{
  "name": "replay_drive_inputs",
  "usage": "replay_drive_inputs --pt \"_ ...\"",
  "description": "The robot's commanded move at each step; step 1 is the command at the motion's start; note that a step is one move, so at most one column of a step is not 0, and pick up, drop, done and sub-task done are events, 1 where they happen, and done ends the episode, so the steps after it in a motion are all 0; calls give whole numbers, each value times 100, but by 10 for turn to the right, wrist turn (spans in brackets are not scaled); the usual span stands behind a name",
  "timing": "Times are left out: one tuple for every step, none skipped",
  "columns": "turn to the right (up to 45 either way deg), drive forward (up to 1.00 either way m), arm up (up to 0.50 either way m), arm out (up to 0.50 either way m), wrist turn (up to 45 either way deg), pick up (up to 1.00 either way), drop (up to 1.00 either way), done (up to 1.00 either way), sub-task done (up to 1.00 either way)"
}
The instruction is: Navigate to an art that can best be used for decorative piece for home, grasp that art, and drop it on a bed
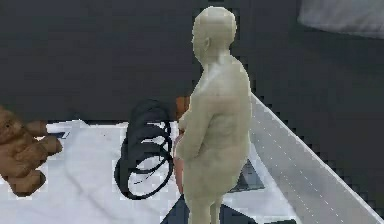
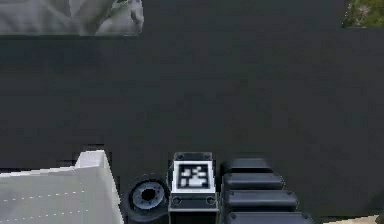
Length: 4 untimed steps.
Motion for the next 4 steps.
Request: replay_drive_inputs --pt "150 0 0 0 0 0 0 0 0" --pt "-450 0 0 0 0 0 0 0 0" --pt "-180 0 0 0 0 0 0 0 0" --pt "450 0 0 0 0 0 0 0 0"
